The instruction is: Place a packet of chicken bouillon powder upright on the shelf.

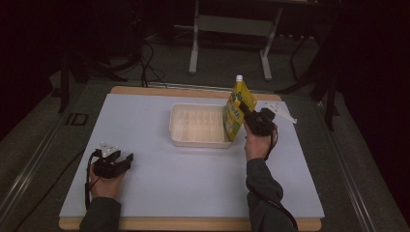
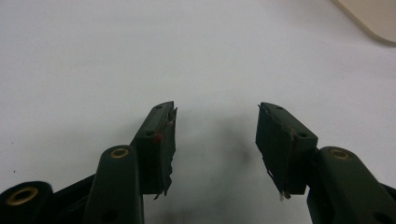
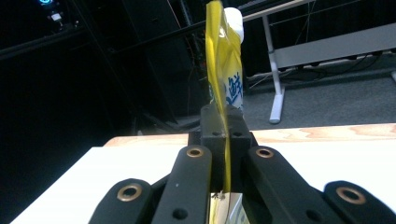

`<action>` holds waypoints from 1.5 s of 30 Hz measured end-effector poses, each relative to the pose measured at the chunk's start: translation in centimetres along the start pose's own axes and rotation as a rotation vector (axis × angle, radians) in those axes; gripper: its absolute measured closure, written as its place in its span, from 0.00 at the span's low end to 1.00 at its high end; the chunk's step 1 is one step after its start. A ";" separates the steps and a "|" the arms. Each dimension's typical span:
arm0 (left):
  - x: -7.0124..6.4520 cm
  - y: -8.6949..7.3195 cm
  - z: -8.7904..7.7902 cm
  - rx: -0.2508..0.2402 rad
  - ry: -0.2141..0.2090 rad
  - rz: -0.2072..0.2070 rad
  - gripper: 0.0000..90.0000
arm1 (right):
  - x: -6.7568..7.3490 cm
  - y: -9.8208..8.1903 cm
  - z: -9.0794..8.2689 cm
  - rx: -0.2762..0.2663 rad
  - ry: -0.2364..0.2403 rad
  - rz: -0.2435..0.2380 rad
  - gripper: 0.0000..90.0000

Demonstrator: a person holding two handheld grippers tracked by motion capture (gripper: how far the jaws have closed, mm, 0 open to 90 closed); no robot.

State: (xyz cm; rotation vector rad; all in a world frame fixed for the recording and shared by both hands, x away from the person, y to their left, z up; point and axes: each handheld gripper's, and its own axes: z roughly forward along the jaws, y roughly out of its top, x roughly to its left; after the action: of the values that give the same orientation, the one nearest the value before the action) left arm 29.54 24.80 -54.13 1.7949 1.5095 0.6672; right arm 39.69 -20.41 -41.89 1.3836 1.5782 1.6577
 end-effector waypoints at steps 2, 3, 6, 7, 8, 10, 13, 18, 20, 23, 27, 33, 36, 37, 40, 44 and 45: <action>0.0 0.0 0.0 0.000 0.000 0.001 0.52 | 0.1 -0.1 0.2 0.000 -0.005 -0.003 1.00; 0.0 0.0 0.0 0.000 0.001 0.000 0.52 | 0.1 -0.2 0.2 -0.001 -0.005 -0.003 1.00; 0.0 0.0 0.0 0.000 -0.001 0.000 0.52 | 0.1 -0.3 0.5 -0.002 -0.005 0.005 1.00; 0.0 0.0 0.0 0.001 -0.002 0.000 0.52 | 0.0 -0.3 0.6 0.000 -0.001 0.010 1.00; 0.0 0.0 0.0 -0.001 -0.002 -0.002 0.52 | 0.1 -0.3 0.7 0.002 -0.004 0.010 1.00; 0.0 0.0 0.0 0.002 -0.002 0.000 0.52 | 0.1 -0.3 0.7 0.003 -0.005 0.005 1.00; 0.0 0.0 0.0 0.001 -0.002 -0.001 0.52 | -0.1 -0.2 0.7 0.005 -0.012 0.006 1.00; 0.0 0.0 0.0 0.001 -0.001 -0.004 0.52 | 0.0 -0.2 1.0 0.006 -0.009 0.005 1.00; 0.0 0.0 0.0 -0.001 -0.002 -0.004 0.52 | 0.0 -0.4 1.1 0.007 -0.008 0.001 1.00; 0.0 0.0 0.0 0.000 -0.003 -0.004 0.52 | 0.1 -0.9 1.2 0.017 -0.009 0.001 1.00; 0.0 0.0 0.0 0.001 -0.002 -0.002 0.52 | 0.2 -1.5 1.4 0.042 -0.014 -0.021 1.00; 0.0 0.0 0.0 0.003 -0.001 -0.001 0.52 | 0.8 -2.2 1.5 0.086 -0.034 -0.070 1.00; 0.0 0.0 0.0 0.002 -0.001 0.000 0.52 | 0.8 -2.8 1.7 0.112 -0.041 -0.077 1.00; 0.0 0.0 0.0 0.002 -0.001 0.000 0.52 | 0.8 -2.9 1.7 0.112 -0.034 -0.076 1.00; 0.0 0.0 0.0 0.004 -0.001 0.001 0.52 | 1.0 -2.8 1.8 0.131 -0.042 -0.084 1.00; 0.0 0.0 0.0 0.002 -0.001 0.000 0.52 | 1.1 -2.8 1.7 0.148 -0.046 -0.094 1.00; 0.0 0.0 0.0 0.003 -0.001 0.001 0.52 | 1.0 -2.7 1.7 0.157 -0.045 -0.092 0.99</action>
State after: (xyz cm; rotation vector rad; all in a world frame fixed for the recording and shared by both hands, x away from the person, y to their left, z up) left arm 29.54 24.79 -54.14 1.7974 1.5099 0.6651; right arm 39.96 -18.11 -44.36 1.3916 1.7499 1.4660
